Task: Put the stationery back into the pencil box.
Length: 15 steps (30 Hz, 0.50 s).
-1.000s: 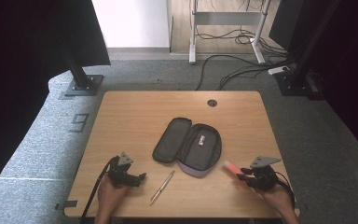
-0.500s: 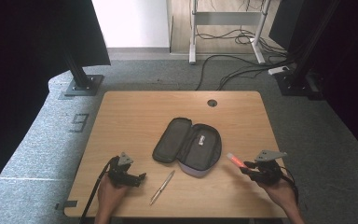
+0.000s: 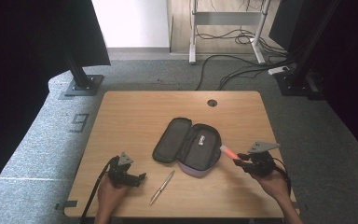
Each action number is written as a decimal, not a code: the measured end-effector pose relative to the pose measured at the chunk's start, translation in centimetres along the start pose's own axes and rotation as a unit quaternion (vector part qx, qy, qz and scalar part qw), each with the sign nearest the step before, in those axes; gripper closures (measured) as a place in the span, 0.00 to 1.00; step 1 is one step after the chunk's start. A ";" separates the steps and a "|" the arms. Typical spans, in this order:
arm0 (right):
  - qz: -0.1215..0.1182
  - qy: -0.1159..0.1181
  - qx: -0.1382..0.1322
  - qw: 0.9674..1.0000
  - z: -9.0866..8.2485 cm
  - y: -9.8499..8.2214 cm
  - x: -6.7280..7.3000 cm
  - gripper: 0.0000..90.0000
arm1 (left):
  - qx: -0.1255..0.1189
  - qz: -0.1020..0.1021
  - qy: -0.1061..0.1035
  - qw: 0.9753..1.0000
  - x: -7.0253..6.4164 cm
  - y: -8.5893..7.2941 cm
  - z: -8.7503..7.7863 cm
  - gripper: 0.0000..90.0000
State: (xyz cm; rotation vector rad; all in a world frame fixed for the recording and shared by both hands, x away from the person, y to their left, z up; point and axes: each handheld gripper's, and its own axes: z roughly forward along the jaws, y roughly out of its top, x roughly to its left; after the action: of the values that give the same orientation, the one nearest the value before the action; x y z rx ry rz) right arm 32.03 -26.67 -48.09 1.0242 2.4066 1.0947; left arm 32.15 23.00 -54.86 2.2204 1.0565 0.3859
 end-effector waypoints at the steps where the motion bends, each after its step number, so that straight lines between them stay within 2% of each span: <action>1: 0.000 0.000 0.000 1.000 0.1 0.2 0.0 0.73 | 0.000 0.000 0.000 1.000 0.0 0.0 0.0 0.00; 15: -0.012 0.003 -0.004 1.000 2.4 3.3 0.6 0.73 | 0.000 0.000 0.000 1.000 0.0 0.0 0.0 0.00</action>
State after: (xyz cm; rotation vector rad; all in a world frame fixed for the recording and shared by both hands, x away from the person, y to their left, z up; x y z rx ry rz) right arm 34.44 -23.52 -47.22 0.9886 2.4109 1.0984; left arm 32.14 23.00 -54.86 2.2202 1.0569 0.3857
